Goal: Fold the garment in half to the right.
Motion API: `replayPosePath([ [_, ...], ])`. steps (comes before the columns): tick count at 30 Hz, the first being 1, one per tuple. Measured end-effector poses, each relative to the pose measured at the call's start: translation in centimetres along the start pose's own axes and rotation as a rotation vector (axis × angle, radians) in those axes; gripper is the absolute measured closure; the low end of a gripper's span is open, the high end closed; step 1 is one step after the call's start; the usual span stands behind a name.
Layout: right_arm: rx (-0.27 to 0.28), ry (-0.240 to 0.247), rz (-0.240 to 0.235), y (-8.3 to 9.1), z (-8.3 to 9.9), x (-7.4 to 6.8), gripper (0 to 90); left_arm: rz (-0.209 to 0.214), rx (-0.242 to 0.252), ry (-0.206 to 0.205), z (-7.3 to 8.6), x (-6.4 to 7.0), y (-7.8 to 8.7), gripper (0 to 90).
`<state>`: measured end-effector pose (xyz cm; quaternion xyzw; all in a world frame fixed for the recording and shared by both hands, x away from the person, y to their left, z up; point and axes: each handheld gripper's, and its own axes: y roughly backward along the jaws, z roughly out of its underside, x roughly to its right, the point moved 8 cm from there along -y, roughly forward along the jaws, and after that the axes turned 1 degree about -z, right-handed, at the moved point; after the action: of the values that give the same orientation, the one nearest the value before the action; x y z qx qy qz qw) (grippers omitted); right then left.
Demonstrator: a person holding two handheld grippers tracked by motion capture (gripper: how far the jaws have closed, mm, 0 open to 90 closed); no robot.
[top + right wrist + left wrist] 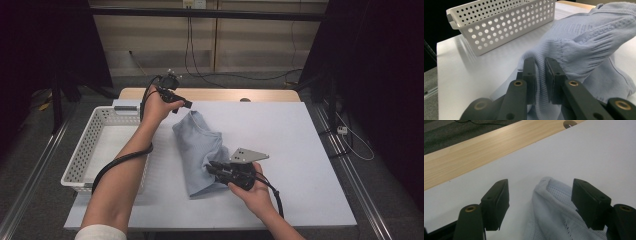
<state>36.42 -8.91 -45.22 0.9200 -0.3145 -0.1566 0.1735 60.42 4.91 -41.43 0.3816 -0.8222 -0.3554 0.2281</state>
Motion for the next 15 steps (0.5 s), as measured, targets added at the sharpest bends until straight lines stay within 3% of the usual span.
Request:
replayPosePath([
  [6,-0.009,-0.011,0.003,0.15,0.18,0.39,79.6,0.002,-0.008,0.002,0.54,0.18,0.01,29.8],
  [15,-0.019,-0.017,-0.018,-0.63,0.34,-0.12,79.5,0.013,-0.011,-0.007,0.75,0.69,0.38,29.6],
])
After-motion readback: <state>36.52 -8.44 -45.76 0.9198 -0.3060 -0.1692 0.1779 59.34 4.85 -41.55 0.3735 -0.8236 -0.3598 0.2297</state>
